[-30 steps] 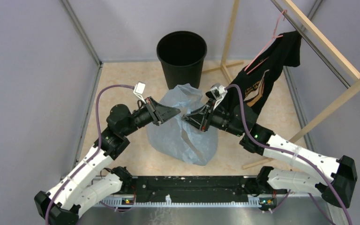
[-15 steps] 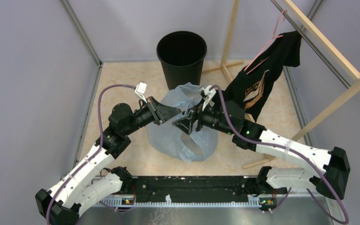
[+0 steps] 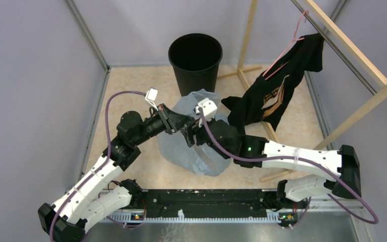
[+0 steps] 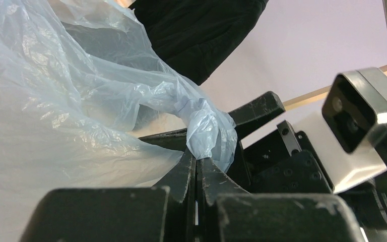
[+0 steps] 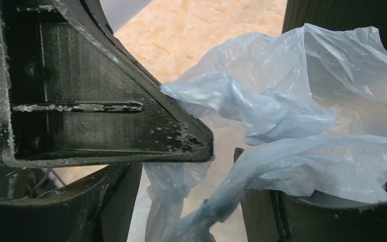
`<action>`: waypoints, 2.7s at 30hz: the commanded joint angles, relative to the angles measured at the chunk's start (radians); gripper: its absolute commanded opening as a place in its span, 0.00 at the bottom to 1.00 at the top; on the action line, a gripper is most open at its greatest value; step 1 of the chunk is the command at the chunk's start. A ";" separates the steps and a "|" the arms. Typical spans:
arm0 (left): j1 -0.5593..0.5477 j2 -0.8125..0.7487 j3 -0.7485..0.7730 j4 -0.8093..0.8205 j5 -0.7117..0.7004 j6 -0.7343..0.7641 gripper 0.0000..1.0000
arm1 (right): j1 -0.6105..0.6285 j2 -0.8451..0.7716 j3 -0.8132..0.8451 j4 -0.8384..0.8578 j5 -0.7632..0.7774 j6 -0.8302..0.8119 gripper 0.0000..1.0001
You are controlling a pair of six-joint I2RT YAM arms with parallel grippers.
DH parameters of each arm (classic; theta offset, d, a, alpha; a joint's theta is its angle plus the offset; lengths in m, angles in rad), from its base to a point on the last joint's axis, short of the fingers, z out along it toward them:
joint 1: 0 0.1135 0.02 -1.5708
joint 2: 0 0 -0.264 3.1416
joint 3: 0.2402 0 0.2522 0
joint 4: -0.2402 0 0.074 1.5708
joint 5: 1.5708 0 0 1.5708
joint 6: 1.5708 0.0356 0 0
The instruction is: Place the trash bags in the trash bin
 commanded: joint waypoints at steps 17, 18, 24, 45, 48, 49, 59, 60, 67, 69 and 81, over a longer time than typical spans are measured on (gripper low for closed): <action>-0.005 -0.019 0.168 -0.306 -0.181 0.215 0.69 | 0.102 -0.128 -0.119 0.085 0.389 -0.219 0.00; -0.005 -0.024 0.182 -0.343 -0.213 0.234 0.72 | 0.102 -0.148 -0.142 0.088 0.387 -0.228 0.00; -0.003 -0.076 0.175 -0.558 -0.537 0.207 0.83 | 0.101 -0.304 -0.281 0.094 0.359 -0.246 0.00; 0.009 0.400 0.654 -0.422 -0.786 0.518 0.94 | 0.100 -0.616 -0.388 -0.005 0.213 -0.159 0.00; 0.021 0.538 0.773 -0.369 -0.838 0.611 0.95 | 0.102 -0.664 -0.398 -0.009 0.196 -0.142 0.00; 0.027 0.581 0.812 -0.357 -0.852 0.632 0.95 | 0.101 -0.676 -0.399 -0.016 0.195 -0.135 0.00; 0.161 0.911 1.040 -0.378 -0.870 0.566 0.99 | 0.101 -0.761 -0.385 -0.131 0.210 -0.064 0.00; 0.185 0.930 1.045 -0.382 -0.822 0.534 0.99 | 0.100 -0.769 -0.385 -0.138 0.215 -0.062 0.00; 0.302 0.998 1.007 -0.352 -0.499 0.344 0.81 | 0.101 -0.805 -0.390 -0.152 0.240 -0.072 0.00; 0.302 0.993 0.981 -0.316 -0.485 0.340 0.78 | 0.102 -0.806 -0.394 -0.149 0.244 -0.075 0.00; 0.302 0.996 0.969 -0.309 -0.441 0.356 0.43 | 0.100 -0.800 -0.401 -0.138 0.235 -0.076 0.00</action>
